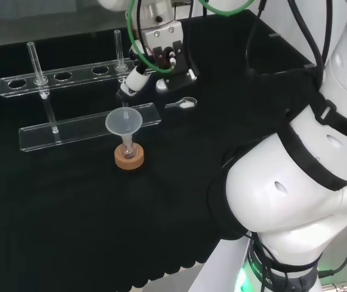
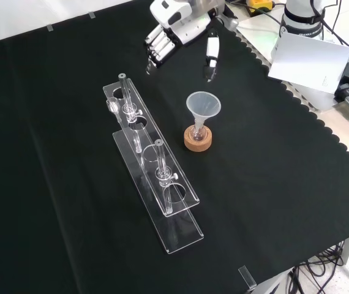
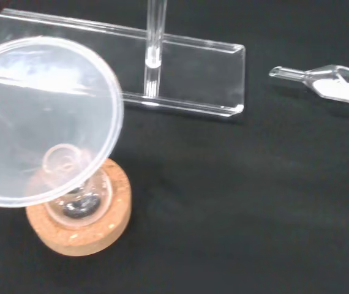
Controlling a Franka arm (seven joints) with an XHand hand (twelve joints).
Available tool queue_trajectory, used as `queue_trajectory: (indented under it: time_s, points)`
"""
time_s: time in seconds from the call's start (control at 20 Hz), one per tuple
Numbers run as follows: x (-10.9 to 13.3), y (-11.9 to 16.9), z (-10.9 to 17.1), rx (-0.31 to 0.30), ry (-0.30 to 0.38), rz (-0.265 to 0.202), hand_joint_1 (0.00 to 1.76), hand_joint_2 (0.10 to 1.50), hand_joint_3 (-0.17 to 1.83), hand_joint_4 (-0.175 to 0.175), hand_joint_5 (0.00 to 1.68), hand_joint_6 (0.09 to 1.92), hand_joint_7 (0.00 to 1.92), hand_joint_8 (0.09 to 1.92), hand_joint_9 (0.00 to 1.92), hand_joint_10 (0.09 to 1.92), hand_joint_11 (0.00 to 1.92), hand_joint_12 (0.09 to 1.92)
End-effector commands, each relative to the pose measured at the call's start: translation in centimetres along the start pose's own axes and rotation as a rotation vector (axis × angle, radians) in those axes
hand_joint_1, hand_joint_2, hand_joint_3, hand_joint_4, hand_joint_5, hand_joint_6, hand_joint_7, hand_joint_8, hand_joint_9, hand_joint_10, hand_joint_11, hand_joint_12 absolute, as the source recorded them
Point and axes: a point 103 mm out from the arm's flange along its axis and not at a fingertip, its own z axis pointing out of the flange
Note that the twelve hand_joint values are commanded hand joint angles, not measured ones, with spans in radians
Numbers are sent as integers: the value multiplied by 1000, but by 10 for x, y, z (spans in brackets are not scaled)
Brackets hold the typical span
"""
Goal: Pick up the weighing funnel.
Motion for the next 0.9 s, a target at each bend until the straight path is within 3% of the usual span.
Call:
queue_trajectory:
  time_s: [0.05, 0.5, 0.6, 0.9]
  points:
    - [-24, 4, -9, 5, -3, 9, 567, 714, 388, -60, 373, 87, 147, 739, 369, 731, 188, 1433]
    - [-75, 23, -21, 8, 2, 61, 577, 721, 389, -62, 385, 87, 190, 743, 433, 714, 257, 1407]
    - [-83, 31, -23, 37, -30, 52, 612, 720, 388, -63, 386, 87, 200, 742, 446, 708, 268, 1402]
    - [-110, 60, -19, 42, -2, 53, 755, 691, 386, -60, 390, 87, 213, 729, 476, 680, 297, 1384]
